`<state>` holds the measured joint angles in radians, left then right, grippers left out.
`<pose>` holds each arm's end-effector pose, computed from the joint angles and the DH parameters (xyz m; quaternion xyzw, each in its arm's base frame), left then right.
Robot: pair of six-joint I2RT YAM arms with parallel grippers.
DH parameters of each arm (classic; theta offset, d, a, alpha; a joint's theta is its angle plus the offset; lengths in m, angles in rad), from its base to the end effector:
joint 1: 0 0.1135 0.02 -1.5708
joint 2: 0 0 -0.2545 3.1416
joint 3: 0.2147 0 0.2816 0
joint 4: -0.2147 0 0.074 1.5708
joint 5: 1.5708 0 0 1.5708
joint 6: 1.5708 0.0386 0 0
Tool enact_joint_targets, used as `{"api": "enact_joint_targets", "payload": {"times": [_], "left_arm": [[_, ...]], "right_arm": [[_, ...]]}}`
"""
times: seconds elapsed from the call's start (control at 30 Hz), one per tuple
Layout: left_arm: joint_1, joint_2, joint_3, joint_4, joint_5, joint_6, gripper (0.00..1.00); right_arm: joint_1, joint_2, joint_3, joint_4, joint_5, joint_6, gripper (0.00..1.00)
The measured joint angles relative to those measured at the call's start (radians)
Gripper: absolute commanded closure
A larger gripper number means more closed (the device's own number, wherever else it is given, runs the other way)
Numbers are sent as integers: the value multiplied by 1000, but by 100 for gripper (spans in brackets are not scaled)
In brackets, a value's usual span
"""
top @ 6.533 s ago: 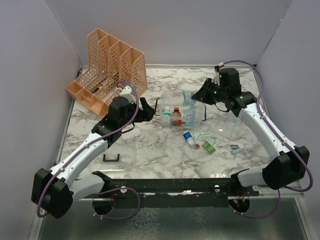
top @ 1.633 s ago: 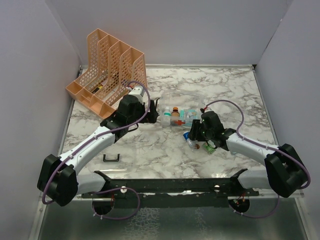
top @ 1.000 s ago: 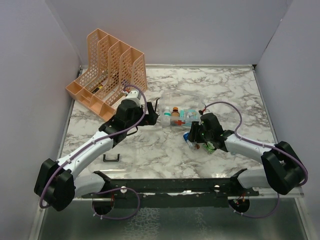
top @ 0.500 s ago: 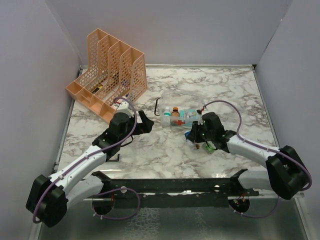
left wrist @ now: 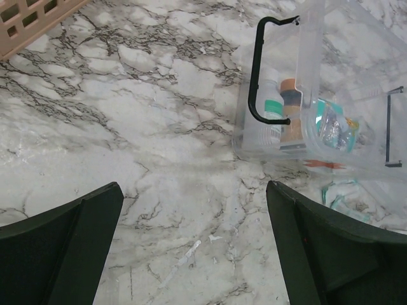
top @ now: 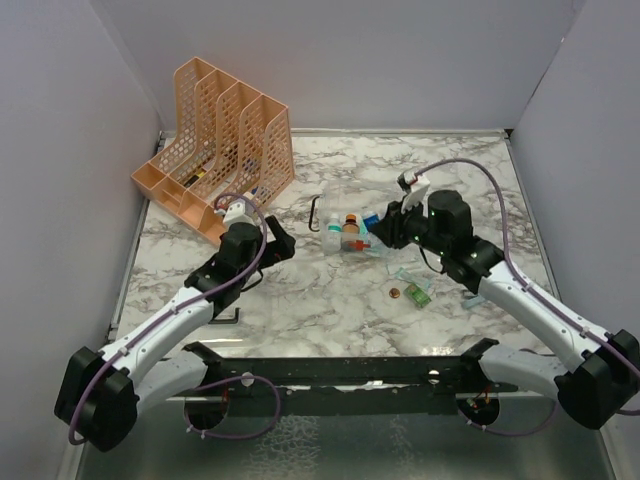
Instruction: Organize the medicine kit
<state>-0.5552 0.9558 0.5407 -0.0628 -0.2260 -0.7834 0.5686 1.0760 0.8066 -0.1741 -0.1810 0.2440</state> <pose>0.2155 -0.1235 0.2140 -0.1549 0.8367 -0.2448 0.4647 0.2334 0.1574 0.2740 -0.1837 0.8230 0.2805 0.4586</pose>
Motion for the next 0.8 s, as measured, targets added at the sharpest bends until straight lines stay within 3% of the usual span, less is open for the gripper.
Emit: {"api": "enact_joint_targets", "payload": {"times": [0.23, 0.57, 0.8], "left_arm": [[12, 74, 77, -65, -7, 4, 1], [50, 80, 98, -144, -35, 1, 1], [50, 120, 139, -145, -20, 42, 1]], "right_arm": [[0, 187, 251, 3, 82, -193, 86], [-1, 514, 462, -48, 73, -521, 87], [-1, 643, 565, -149, 34, -744, 87]]}}
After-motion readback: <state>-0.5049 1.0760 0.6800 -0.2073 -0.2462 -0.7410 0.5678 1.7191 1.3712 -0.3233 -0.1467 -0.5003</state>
